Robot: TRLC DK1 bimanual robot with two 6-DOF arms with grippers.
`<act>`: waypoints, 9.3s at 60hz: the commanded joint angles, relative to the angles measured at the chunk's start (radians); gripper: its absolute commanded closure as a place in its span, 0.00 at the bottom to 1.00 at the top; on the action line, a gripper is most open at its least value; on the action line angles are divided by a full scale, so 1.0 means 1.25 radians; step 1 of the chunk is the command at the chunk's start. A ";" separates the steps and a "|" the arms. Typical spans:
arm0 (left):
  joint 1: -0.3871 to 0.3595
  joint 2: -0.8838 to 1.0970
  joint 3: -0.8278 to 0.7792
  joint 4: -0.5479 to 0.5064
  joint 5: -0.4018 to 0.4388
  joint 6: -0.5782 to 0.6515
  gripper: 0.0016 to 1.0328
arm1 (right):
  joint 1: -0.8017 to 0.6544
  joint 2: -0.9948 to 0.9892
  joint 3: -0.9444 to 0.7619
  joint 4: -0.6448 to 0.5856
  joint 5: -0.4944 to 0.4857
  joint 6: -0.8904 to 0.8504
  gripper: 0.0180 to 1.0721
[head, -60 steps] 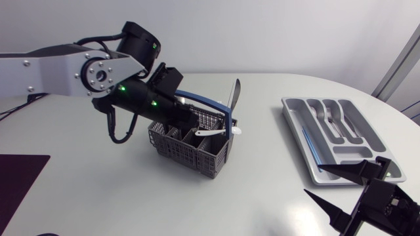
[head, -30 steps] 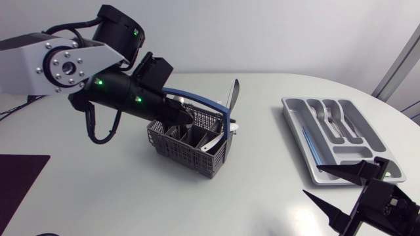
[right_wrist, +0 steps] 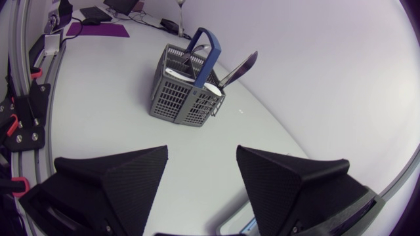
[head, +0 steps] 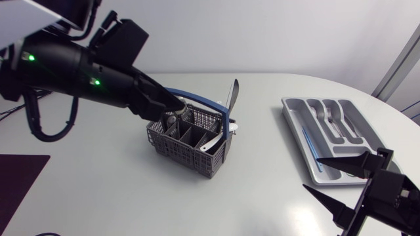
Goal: Sort the cutlery from the basket into the organizer compartments.
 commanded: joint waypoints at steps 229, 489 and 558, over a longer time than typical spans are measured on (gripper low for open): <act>-0.082 0.292 0.052 0.131 -0.166 0.241 0.07 | -0.629 1.103 0.395 0.224 0.036 -0.850 0.94; -0.055 0.397 0.106 0.010 -0.086 0.124 0.84 | -0.486 0.601 0.061 0.120 -0.061 -0.591 0.32; -0.107 0.346 -0.044 0.188 -0.175 0.356 0.34 | -0.484 0.618 0.048 0.140 -0.056 -0.598 0.32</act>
